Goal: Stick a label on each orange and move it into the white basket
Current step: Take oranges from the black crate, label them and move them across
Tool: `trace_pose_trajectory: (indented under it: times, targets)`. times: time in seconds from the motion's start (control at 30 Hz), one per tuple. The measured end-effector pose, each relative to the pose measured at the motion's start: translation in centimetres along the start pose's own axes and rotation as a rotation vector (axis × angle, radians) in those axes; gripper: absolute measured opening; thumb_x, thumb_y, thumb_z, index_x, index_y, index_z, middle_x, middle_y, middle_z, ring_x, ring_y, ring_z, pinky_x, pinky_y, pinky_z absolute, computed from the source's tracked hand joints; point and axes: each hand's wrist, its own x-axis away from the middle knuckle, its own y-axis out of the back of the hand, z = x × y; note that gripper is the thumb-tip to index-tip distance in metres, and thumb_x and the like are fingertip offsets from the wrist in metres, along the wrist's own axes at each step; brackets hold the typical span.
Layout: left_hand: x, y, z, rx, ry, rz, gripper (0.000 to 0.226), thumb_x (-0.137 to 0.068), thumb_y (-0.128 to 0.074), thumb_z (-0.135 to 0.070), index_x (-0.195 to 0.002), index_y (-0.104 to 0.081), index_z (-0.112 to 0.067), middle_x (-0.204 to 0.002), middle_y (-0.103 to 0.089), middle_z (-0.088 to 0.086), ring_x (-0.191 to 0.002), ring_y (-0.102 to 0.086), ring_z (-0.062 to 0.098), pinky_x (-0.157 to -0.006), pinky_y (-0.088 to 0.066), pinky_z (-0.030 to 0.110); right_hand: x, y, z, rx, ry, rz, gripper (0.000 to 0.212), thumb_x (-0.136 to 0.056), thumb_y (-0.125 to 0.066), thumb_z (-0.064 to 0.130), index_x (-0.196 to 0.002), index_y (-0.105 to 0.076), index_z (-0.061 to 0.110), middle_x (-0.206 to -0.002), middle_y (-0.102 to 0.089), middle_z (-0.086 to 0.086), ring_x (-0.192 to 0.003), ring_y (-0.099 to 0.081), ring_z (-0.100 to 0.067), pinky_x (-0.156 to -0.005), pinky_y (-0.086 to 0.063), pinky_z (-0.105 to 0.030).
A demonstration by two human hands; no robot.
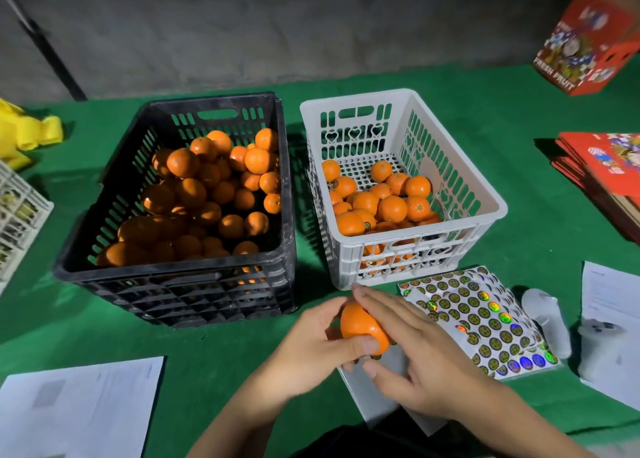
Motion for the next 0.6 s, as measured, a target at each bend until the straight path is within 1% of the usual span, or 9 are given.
trace_pose_trajectory:
  times: [0.07,0.17,0.27,0.33,0.37,0.43,0.5,0.57,0.6]
  targets:
    - [0.0,0.4,-0.4,0.01,-0.021,0.007,0.053,-0.082,-0.083,-0.033,-0.128,-0.066,-0.013,-0.1,-0.072,0.005,-0.079,-0.068,0.016,-0.062,-0.053,0.026,-0.5,0.0,-0.1,0.009,0.028,-0.035,0.079,-0.091,-0.068,0.041,-0.16,-0.035,0.019,-0.167,-0.03,0.013,-0.151,-0.034,-0.009,-0.12,-0.036,-0.035]
    - [0.0,0.6,-0.8,0.054,-0.03,0.022,0.056,-0.084,-0.084,-0.038,-0.128,-0.066,-0.011,-0.102,-0.074,0.005,-0.084,-0.071,0.016,-0.062,-0.054,0.025,-1.2,0.1,-0.1,0.012,0.04,-0.067,0.083,-0.091,-0.069,0.056,-0.16,-0.035,0.025,-0.166,-0.03,0.018,-0.149,-0.037,-0.007,-0.116,-0.042,-0.034]
    - [-0.2,0.8,-1.6,0.048,-0.04,-0.014,0.054,-0.081,-0.085,-0.048,-0.121,-0.071,-0.015,-0.095,-0.074,0.002,-0.07,-0.067,0.013,-0.062,-0.052,0.027,-2.1,0.3,-0.1,-0.07,-0.016,-0.051,0.088,-0.086,-0.072,0.062,-0.16,-0.034,0.032,-0.164,-0.029,0.023,-0.148,-0.038,-0.004,-0.116,-0.043,-0.034]
    - [-0.6,1.0,-2.4,0.011,-0.054,-0.062,0.053,-0.081,-0.084,-0.053,-0.12,-0.072,-0.019,-0.097,-0.074,0.005,-0.068,-0.066,0.02,-0.061,-0.053,0.036,-3.0,0.5,0.1,-0.142,-0.048,-0.07,0.088,-0.084,-0.073,0.061,-0.159,-0.035,0.034,-0.162,-0.032,0.025,-0.148,-0.037,-0.002,-0.118,-0.038,-0.028]
    - [-0.9,1.2,-2.9,0.004,-0.058,-0.084,0.054,-0.081,-0.082,-0.052,-0.122,-0.071,-0.019,-0.101,-0.075,0.009,-0.075,-0.069,0.029,-0.064,-0.056,0.047,-3.6,0.7,0.3,-0.174,-0.063,-0.084,0.089,-0.082,-0.074,0.061,-0.158,-0.036,0.035,-0.161,-0.034,0.026,-0.147,-0.038,-0.001,-0.118,-0.035,-0.022]
    - [-1.3,1.6,-4.1,0.021,-0.071,-0.118,0.054,-0.082,-0.08,-0.049,-0.125,-0.07,-0.019,-0.111,-0.075,0.013,-0.1,-0.072,0.037,-0.085,-0.057,0.062,-5.1,1.2,0.7,-0.201,-0.074,-0.117,0.09,-0.081,-0.077,0.06,-0.158,-0.039,0.032,-0.157,-0.039,0.026,-0.144,-0.041,0.001,-0.115,-0.032,-0.013]
    - [-1.9,2.1,-5.7,0.014,-0.098,-0.143,0.05,-0.082,-0.078,-0.05,-0.124,-0.071,-0.025,-0.113,-0.076,0.009,-0.105,-0.073,0.031,-0.088,-0.061,0.055,-6.8,1.8,1.0,-0.196,-0.051,-0.158,0.09,-0.079,-0.079,0.055,-0.156,-0.043,0.028,-0.156,-0.043,0.02,-0.142,-0.043,0.0,-0.112,-0.032,-0.011]
    - [-2.4,2.7,-7.5,-0.064,-0.154,-0.172,0.044,-0.086,-0.074,-0.055,-0.124,-0.069,-0.033,-0.11,-0.076,0.002,-0.097,-0.074,0.02,-0.074,-0.06,0.036,-8.8,2.5,1.0,-0.192,-0.02,-0.212,0.086,-0.08,-0.079,0.052,-0.155,-0.046,0.026,-0.155,-0.047,0.013,-0.141,-0.045,-0.001,-0.111,-0.035,-0.012]
    - [-2.8,3.1,-8.3,-0.132,-0.187,-0.189,0.045,-0.089,-0.07,-0.058,-0.128,-0.066,-0.037,-0.112,-0.075,-0.004,-0.097,-0.074,0.014,-0.074,-0.059,0.029,-9.9,2.8,0.7,-0.186,-0.002,-0.242,0.083,-0.081,-0.078,0.051,-0.154,-0.047,0.024,-0.154,-0.049,0.01,-0.14,-0.046,-0.002,-0.111,-0.037,-0.013]
